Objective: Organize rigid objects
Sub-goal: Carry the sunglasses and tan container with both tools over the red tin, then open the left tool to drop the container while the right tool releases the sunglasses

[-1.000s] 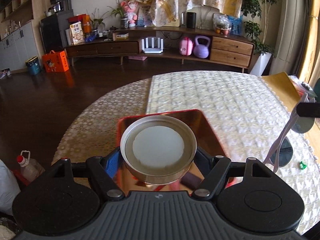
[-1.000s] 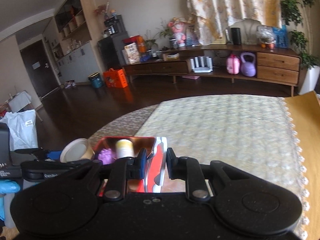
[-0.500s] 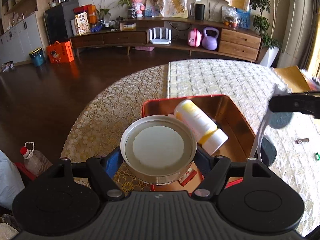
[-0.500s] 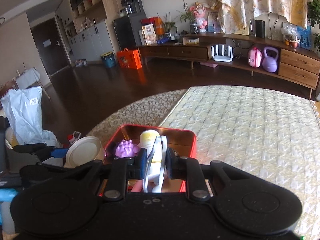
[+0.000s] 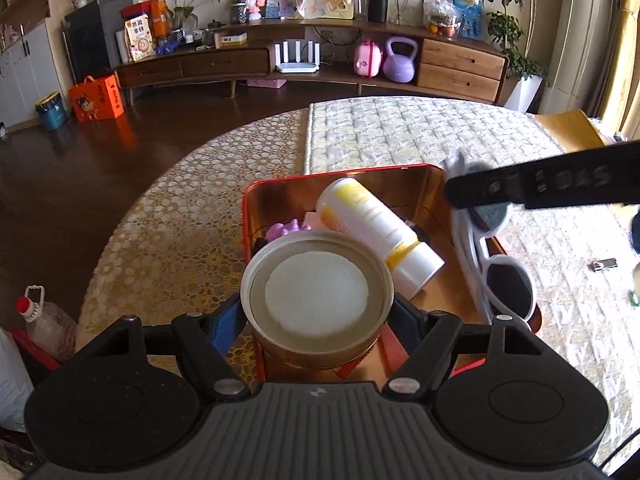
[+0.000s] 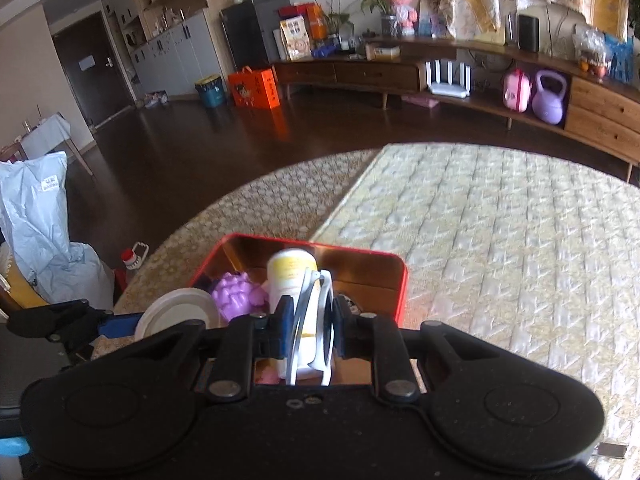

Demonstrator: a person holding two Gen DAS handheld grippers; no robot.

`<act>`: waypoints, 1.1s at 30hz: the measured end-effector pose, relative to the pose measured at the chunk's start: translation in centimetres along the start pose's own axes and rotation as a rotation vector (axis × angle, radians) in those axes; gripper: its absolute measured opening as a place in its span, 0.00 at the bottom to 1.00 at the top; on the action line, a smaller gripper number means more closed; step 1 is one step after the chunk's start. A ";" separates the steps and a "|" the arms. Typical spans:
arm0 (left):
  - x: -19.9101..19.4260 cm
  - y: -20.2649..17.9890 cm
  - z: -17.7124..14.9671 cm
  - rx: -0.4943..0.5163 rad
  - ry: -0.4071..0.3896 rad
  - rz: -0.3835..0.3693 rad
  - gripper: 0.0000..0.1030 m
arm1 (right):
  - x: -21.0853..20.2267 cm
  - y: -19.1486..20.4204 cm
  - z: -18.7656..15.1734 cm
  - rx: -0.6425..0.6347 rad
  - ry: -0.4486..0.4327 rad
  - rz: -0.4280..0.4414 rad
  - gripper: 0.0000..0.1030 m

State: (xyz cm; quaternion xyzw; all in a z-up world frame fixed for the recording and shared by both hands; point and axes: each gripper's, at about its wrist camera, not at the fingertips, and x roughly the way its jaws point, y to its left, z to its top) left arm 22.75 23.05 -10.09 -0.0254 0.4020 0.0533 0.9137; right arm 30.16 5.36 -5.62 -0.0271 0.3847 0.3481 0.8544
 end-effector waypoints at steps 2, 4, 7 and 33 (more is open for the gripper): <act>0.1 -0.2 0.0 0.012 -0.005 0.010 0.74 | 0.4 -0.2 -0.1 0.001 0.008 -0.005 0.19; 0.1 -0.5 0.0 0.026 -0.011 0.020 0.74 | 0.6 -0.2 -0.4 -0.001 0.012 -0.009 0.19; 0.1 -1.0 -0.3 0.053 -0.028 0.038 0.74 | 0.9 -0.2 -0.8 -0.009 0.015 -0.015 0.19; 1.9 -2.5 -1.4 0.030 0.057 -0.009 0.75 | 1.0 -0.4 -2.6 -0.013 0.067 -0.044 0.35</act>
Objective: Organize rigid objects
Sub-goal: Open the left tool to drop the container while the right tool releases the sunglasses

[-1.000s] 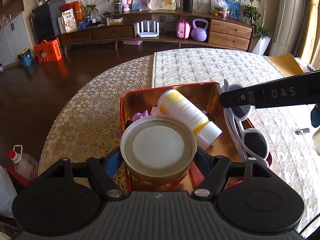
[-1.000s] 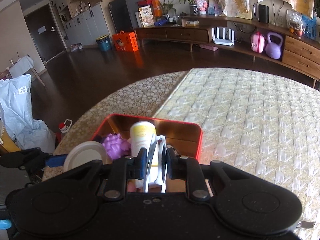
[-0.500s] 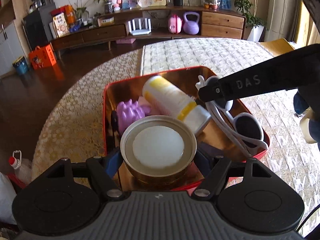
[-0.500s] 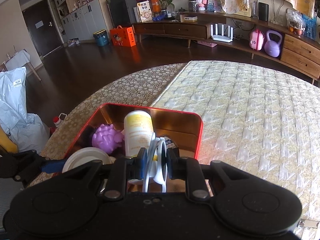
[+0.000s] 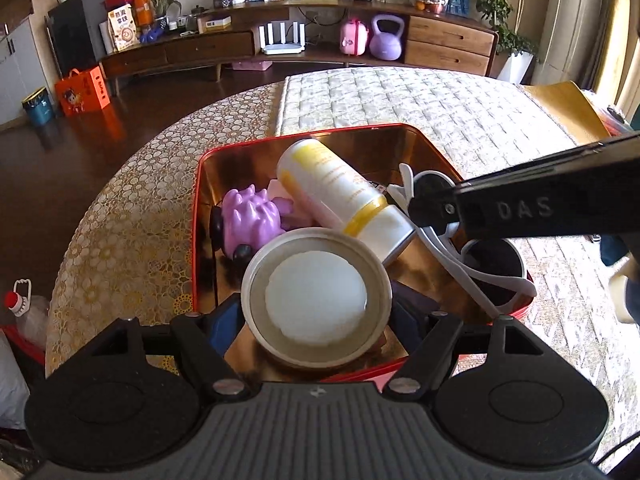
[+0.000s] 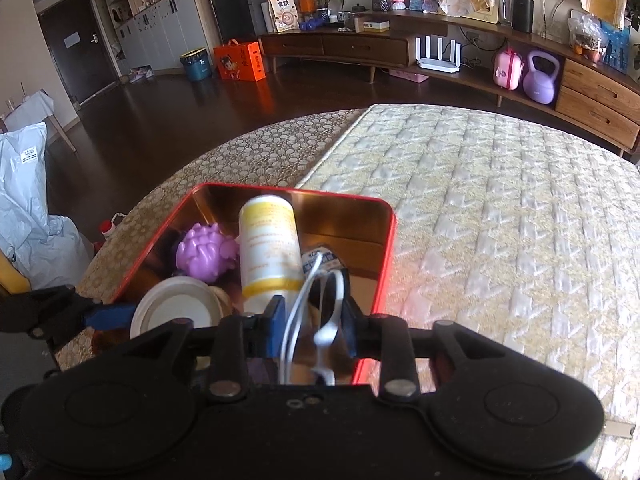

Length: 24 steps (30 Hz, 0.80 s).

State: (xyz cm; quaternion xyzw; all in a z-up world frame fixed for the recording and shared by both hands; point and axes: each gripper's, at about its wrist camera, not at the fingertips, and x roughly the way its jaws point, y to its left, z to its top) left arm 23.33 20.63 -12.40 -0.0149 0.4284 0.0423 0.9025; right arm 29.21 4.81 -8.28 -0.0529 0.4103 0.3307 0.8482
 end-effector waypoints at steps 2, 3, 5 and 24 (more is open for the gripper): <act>-0.1 0.0 0.0 -0.011 0.002 0.000 0.75 | -0.5 0.1 -0.2 -0.007 -0.005 0.001 0.36; -0.2 0.1 0.0 -0.016 0.002 -0.003 0.75 | -0.8 0.2 -0.3 -0.010 -0.007 0.002 0.37; -0.5 0.1 0.0 -0.021 -0.003 -0.004 0.76 | -1.4 0.4 -0.4 -0.019 -0.012 0.004 0.38; -5.4 -0.3 -0.7 -0.040 -0.071 0.027 0.76 | -9.3 2.3 -2.3 -0.097 -0.117 0.038 0.61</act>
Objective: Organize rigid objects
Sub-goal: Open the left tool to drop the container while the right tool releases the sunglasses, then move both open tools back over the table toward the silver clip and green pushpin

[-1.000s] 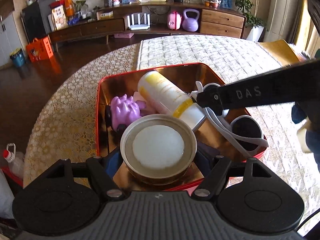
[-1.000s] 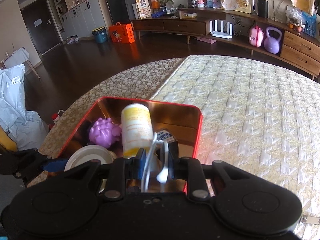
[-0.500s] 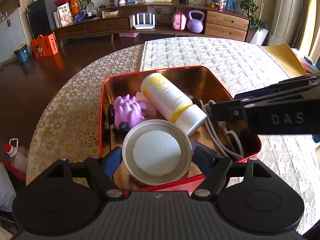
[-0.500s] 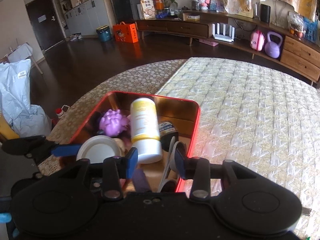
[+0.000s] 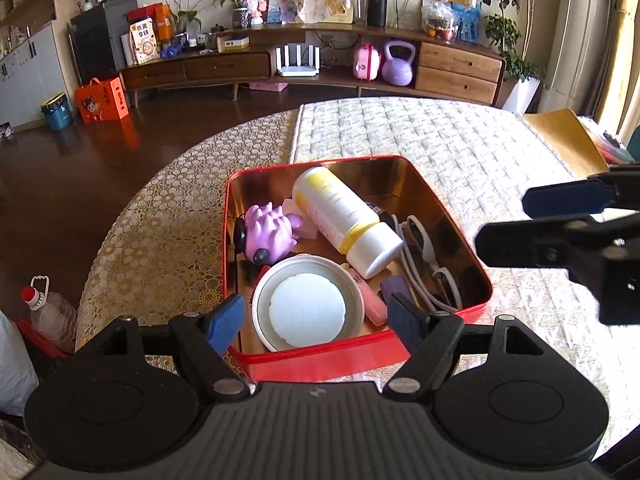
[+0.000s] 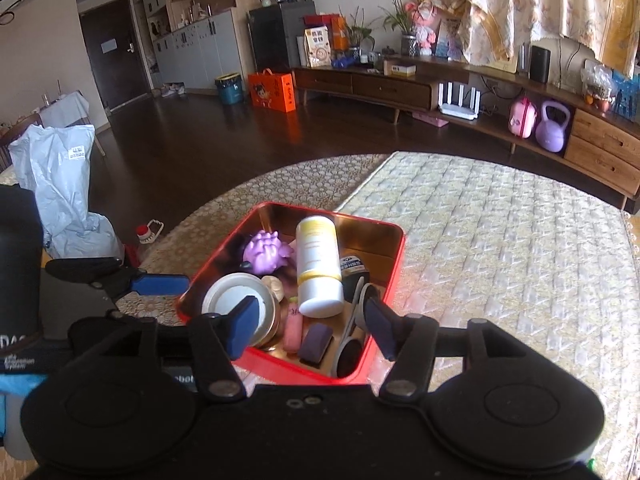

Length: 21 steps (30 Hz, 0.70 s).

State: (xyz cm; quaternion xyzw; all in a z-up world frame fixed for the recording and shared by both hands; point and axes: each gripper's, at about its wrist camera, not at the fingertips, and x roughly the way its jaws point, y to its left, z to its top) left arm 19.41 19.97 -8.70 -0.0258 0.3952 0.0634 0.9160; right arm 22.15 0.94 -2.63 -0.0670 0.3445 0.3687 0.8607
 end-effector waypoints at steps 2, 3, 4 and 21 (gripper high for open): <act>-0.6 -0.2 0.0 -0.001 -0.010 0.000 0.76 | -0.8 -0.2 -0.3 0.001 -0.010 0.001 0.63; -0.8 -0.3 -0.1 -0.001 -0.013 -0.001 0.76 | -1.2 -0.3 -0.4 0.003 -0.012 0.002 0.64; -1.1 -0.5 -0.1 -0.003 -0.016 -0.002 0.76 | -1.7 -0.4 -0.6 0.005 -0.017 0.002 0.64; -3.9 -5.8 -0.3 -0.023 -0.081 -0.088 0.82 | -8.6 -5.7 -6.7 0.079 -0.108 -0.081 0.99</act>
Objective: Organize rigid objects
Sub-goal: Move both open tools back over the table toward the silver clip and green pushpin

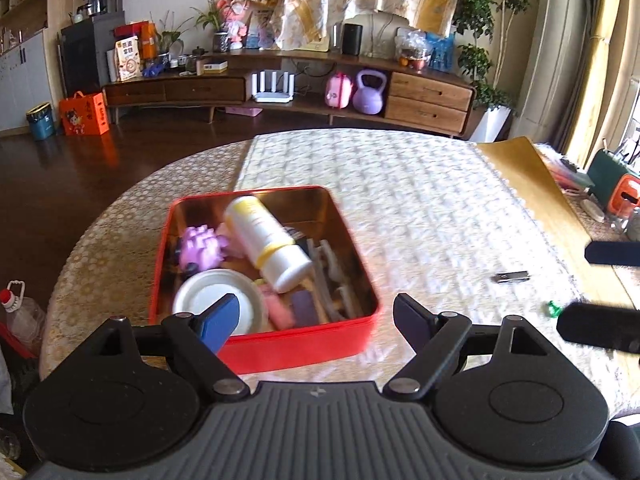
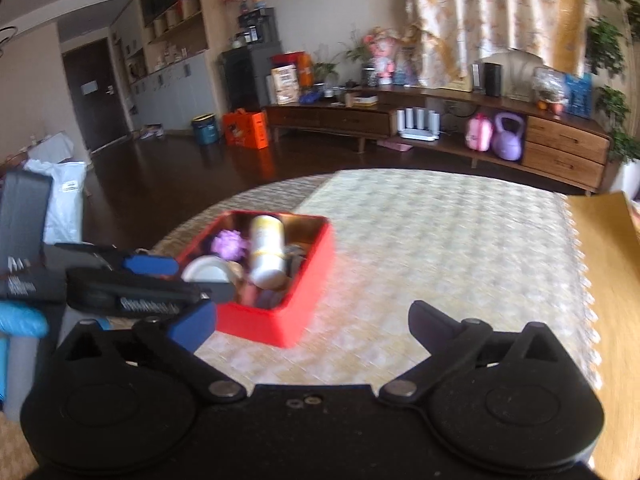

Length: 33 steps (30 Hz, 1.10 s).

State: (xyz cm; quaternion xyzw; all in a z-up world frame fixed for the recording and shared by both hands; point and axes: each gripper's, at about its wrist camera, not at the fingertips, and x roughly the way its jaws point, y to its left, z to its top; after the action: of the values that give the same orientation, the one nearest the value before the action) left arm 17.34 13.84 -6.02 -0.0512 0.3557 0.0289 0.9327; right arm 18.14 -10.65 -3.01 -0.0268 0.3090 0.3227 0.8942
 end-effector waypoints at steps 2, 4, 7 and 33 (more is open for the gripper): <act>0.3 -1.1 0.0 0.006 0.001 -0.015 0.82 | -0.4 -1.2 -1.0 0.016 0.010 -0.021 0.99; 0.9 -2.3 0.1 0.010 0.009 -0.031 0.82 | -0.8 -2.5 -1.9 0.038 0.016 -0.043 0.99; 1.6 -4.0 0.1 0.002 0.014 -0.080 0.82 | -1.3 -4.5 -3.2 0.070 0.019 -0.078 0.99; 14.7 -19.7 1.7 0.095 0.192 -0.206 0.82 | 3.2 -13.8 -9.2 0.140 0.064 -0.214 0.72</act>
State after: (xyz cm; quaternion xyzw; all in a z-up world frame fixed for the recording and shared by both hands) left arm 31.18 -5.31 -13.09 -0.0456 0.4373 -0.0889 0.8938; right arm 23.31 -22.01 -14.37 -0.0077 0.3545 0.2020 0.9129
